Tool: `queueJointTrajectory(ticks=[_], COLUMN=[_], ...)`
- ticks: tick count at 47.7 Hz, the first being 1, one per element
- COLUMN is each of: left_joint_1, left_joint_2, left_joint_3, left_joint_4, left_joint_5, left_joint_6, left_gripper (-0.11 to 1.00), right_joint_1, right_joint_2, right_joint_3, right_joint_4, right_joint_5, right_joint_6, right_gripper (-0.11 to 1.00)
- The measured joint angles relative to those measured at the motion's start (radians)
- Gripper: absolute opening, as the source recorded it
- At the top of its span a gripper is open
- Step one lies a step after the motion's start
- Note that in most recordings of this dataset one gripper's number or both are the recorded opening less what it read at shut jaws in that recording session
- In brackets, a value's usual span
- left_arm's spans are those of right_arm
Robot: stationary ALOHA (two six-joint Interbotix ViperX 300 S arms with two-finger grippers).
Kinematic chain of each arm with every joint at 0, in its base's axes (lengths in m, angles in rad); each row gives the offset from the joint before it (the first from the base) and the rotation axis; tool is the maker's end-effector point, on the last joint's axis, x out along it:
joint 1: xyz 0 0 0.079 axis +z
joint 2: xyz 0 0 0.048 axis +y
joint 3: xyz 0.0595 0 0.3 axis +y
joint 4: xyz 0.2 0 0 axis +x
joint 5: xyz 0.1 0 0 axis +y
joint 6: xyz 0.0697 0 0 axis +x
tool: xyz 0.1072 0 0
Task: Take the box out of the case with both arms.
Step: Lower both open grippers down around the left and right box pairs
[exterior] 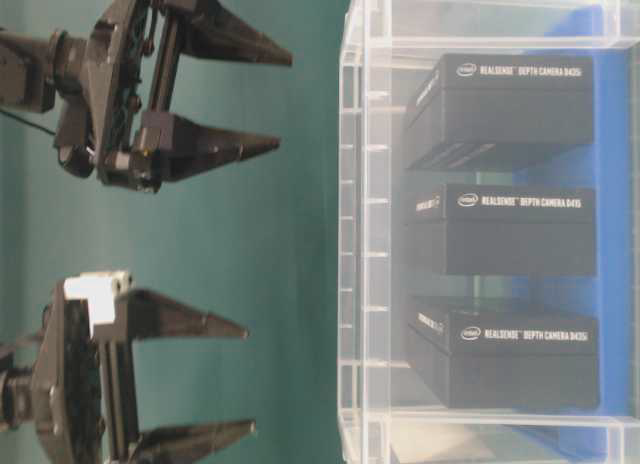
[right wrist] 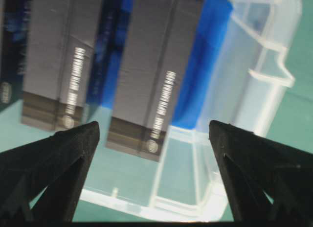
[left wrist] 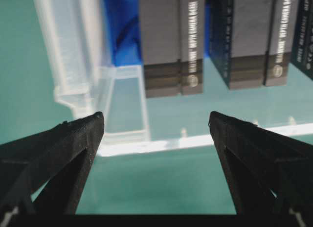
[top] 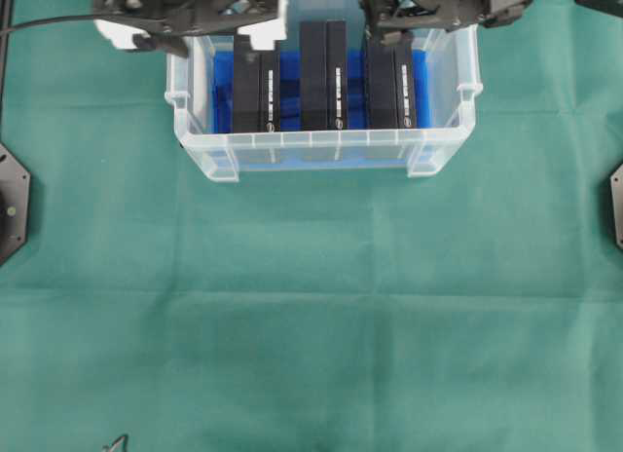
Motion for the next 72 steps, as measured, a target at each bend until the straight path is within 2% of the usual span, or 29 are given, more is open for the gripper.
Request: queueJointTrajectory(ticks=[15, 72], left_joint_1=[-0.006, -0.005], left_joint_2=[0.086, 0.101], left_joint_3=[-0.097, -0.078], left_joint_4=[0.0, 0.002], left_joint_5=[0.002, 0.006], left_joint_6=[0.023, 0.002], left_gripper=[0.89, 0.89], right_joint_1=[0.003, 0.003], right_joint_2=[0.018, 0.041], right_joint_3=[-0.02, -0.02], right_joint_4=[0.0, 0.008], right_joint_5=[0.0, -0.002], right_joint_6=[0.0, -0.002], right_gripper=[0.97, 0.97])
